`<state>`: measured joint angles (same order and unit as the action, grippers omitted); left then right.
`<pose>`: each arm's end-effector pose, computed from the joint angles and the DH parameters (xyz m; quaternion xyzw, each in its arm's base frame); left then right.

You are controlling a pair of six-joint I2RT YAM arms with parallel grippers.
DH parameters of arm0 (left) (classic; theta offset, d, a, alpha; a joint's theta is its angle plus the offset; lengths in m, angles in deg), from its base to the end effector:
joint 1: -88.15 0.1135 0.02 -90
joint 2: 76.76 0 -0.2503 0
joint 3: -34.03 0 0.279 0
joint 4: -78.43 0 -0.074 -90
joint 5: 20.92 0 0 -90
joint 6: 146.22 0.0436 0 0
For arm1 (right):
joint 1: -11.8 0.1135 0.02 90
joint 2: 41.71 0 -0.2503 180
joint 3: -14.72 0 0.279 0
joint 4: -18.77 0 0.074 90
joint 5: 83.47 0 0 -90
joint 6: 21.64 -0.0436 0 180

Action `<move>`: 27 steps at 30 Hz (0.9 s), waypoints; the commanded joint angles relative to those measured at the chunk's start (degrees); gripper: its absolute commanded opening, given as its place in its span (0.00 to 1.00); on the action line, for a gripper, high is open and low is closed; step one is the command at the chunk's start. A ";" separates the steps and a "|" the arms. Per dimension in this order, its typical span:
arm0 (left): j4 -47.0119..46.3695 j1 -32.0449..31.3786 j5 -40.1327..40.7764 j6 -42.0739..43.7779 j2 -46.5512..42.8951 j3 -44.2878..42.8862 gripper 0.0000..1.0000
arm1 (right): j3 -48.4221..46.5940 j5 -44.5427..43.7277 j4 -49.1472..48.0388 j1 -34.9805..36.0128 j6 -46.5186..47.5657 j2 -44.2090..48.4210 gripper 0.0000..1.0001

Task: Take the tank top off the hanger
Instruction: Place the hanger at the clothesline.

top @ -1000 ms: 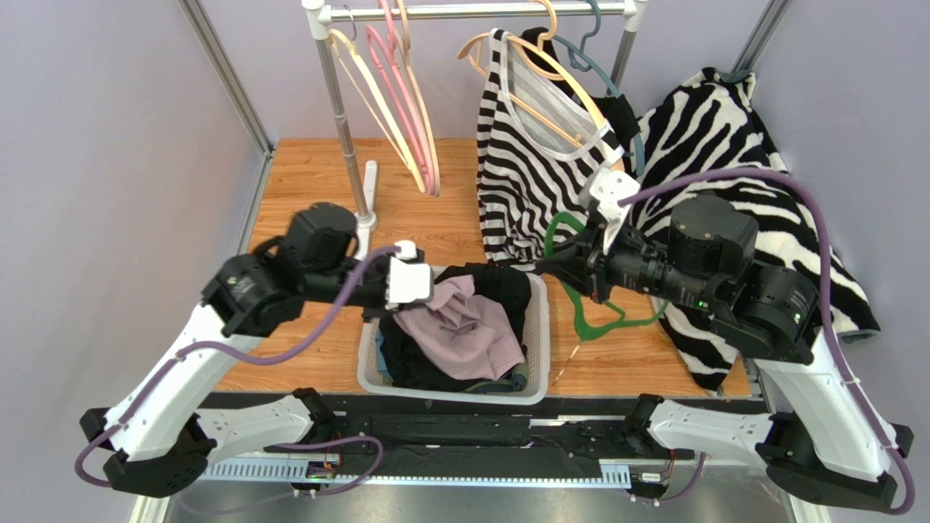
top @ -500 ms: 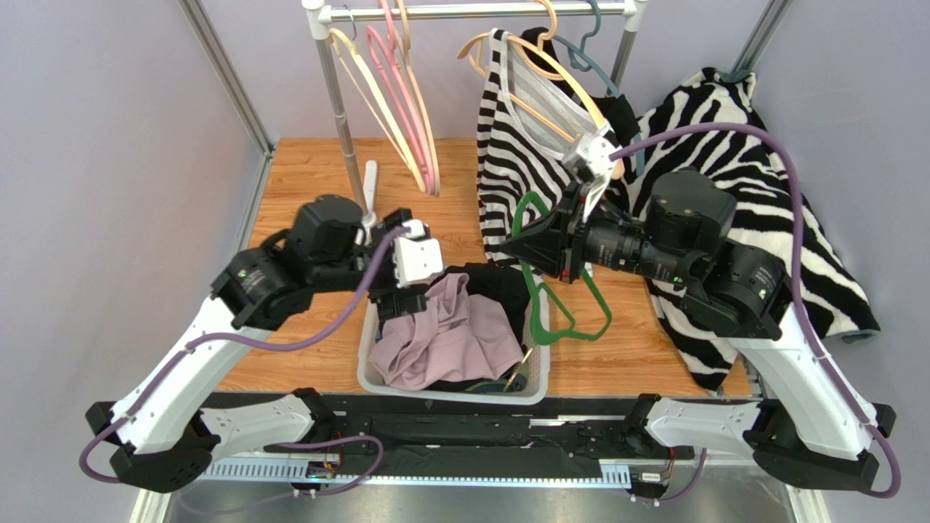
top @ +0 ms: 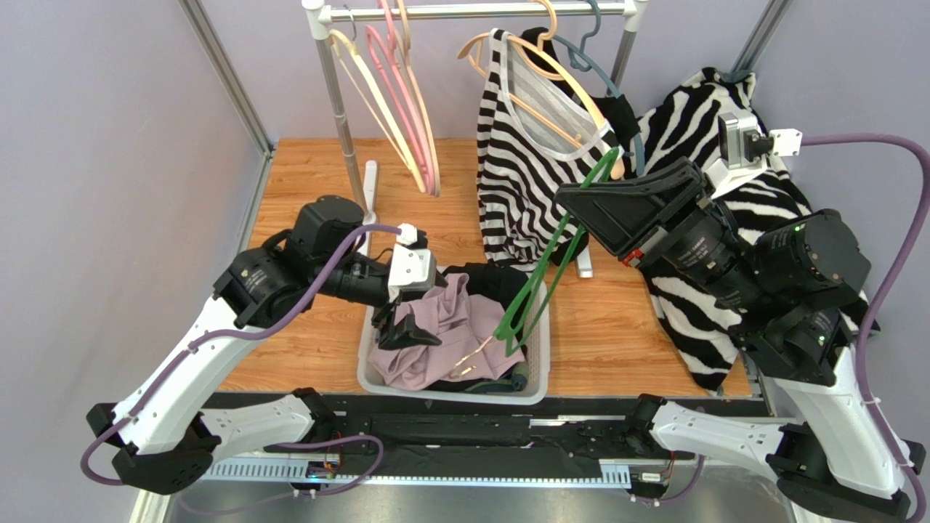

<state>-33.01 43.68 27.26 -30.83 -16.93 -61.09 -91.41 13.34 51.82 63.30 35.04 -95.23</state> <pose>0.1302 -0.1685 0.4327 0.6097 0.5768 -0.3833 0.3856 0.0900 0.1215 0.5757 -0.1389 0.5608 0.5753 0.5790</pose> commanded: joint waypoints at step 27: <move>-9.82 3.24 -0.47 -9.39 -3.41 9.57 0.99 | 26.73 -20.78 -33.89 0.09 -28.29 2.71 0.00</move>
<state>-38.13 46.08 22.04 -37.28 -20.71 -51.43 -67.45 -3.71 25.48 63.30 13.40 -93.92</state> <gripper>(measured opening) 0.990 0.103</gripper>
